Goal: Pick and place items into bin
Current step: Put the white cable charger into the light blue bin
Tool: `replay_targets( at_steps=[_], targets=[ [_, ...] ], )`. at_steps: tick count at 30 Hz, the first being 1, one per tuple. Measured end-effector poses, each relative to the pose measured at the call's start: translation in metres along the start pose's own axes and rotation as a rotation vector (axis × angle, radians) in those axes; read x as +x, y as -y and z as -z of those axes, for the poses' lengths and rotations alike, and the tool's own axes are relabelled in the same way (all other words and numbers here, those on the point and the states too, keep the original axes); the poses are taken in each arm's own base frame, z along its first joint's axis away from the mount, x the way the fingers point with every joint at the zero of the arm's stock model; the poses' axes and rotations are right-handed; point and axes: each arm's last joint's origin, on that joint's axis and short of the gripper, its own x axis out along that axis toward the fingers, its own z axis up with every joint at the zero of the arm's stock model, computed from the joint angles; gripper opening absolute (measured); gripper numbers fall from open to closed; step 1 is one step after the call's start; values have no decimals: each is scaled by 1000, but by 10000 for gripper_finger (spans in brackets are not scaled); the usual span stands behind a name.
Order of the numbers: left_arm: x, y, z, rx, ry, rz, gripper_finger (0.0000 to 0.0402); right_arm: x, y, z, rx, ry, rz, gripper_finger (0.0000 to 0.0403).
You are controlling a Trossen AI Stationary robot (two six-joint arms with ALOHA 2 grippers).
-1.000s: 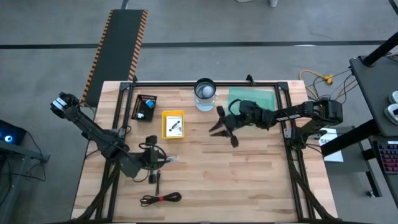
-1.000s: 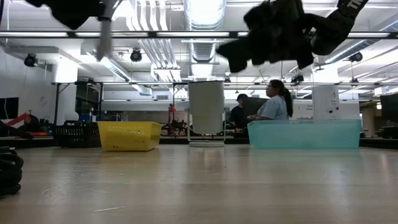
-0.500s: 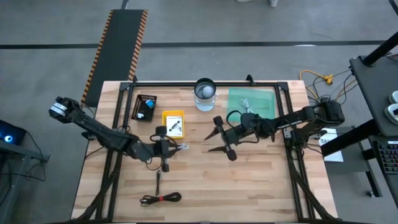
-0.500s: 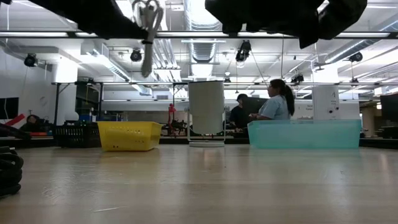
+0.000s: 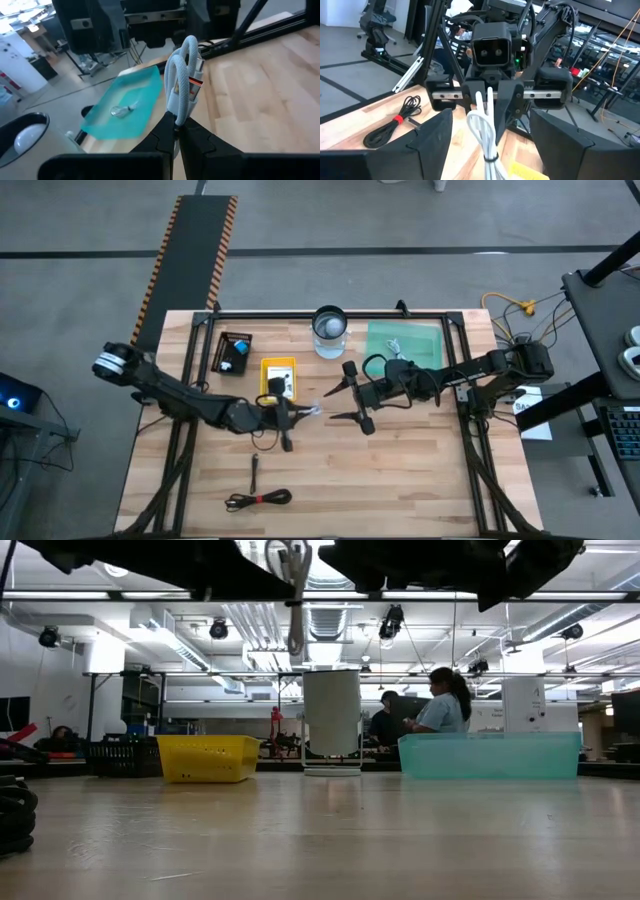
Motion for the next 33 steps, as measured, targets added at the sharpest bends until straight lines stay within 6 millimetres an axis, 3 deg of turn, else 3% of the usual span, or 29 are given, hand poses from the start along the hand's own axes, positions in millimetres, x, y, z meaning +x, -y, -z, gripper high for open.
replay_targets(
  at_steps=[10, 20, 26, 33],
  targets=[
    [29, -9, -3, -28, 41, -68, 0, 0, -2, 6, -48, -57, -7, 242],
    [45, -11, -3, -20, 31, -58, 0, 0, 0, 7, -85, -91, 42, 227],
    [44, -12, -6, -26, 51, -35, 0, 0, 0, 7, -86, -93, 44, 189],
    [44, -13, -6, -26, 53, -34, 0, 0, 0, 7, -85, -92, 45, 107]
  ],
)
